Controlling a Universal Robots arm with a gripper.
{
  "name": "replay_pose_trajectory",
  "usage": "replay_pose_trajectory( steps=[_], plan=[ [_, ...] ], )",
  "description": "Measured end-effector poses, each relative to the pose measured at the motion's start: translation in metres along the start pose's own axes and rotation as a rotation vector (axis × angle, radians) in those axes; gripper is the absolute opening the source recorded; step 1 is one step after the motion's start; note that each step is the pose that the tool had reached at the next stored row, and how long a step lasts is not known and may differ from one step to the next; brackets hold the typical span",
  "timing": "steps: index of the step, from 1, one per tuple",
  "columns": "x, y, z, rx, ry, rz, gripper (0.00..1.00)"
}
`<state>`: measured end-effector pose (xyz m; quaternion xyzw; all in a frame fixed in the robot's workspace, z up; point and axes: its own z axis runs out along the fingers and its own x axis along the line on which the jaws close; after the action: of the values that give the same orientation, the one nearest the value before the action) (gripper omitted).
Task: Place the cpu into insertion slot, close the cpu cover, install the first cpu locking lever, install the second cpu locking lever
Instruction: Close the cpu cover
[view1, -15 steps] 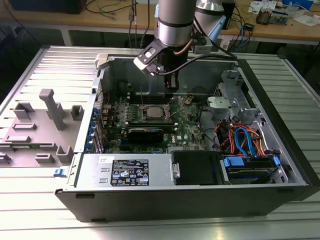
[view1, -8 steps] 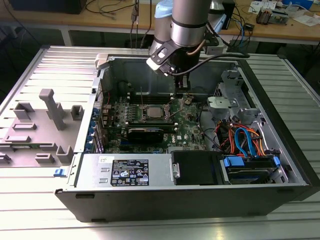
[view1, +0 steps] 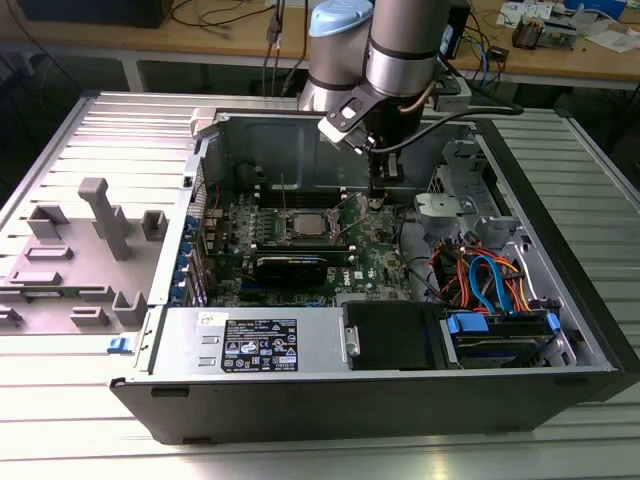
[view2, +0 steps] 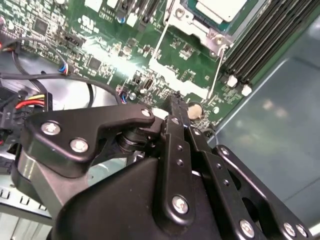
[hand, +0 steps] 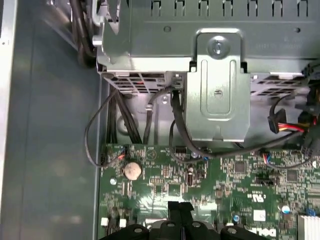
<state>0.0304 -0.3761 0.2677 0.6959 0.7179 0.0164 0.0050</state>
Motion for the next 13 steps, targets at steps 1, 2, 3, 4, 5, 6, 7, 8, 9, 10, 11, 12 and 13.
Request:
replay_pose_trajectory(
  steps=[1, 2, 3, 4, 5, 6, 7, 8, 9, 10, 11, 12, 13],
  plan=[
    [0.0002, 0.0006, 0.0019, 0.0000, 0.0000, 0.000, 0.11],
    [0.0005, 0.0021, 0.0051, 0.0000, -0.0001, 0.000, 0.11],
    [0.0008, 0.0044, 0.0082, 0.0000, -0.0001, 0.000, 0.11],
    [0.0009, 0.0057, 0.0097, 0.0000, -0.0001, 0.000, 0.11],
    [0.0008, 0.0062, 0.0116, 0.0000, -0.0001, 0.000, 0.11],
    [0.0010, 0.0062, 0.0146, 0.0000, -0.0001, 0.000, 0.11],
    [0.0011, 0.0061, 0.0172, 0.0000, -0.0001, 0.000, 0.11],
    [0.0011, 0.0049, 0.0199, -0.0001, 0.0000, 0.000, 0.11],
    [0.0011, 0.0038, 0.0200, -0.0001, -0.0003, 0.000, 0.11],
    [0.0012, 0.0014, 0.0200, 0.0000, -0.0003, 0.000, 0.11],
    [0.0013, -0.0024, 0.0200, 0.0000, -0.0001, 0.000, 0.11],
    [0.0014, -0.0036, 0.0200, -0.0001, 0.0000, 0.000, 0.11],
    [0.0014, -0.0036, 0.0200, 0.0000, 0.0000, 0.000, 0.11]
  ],
)
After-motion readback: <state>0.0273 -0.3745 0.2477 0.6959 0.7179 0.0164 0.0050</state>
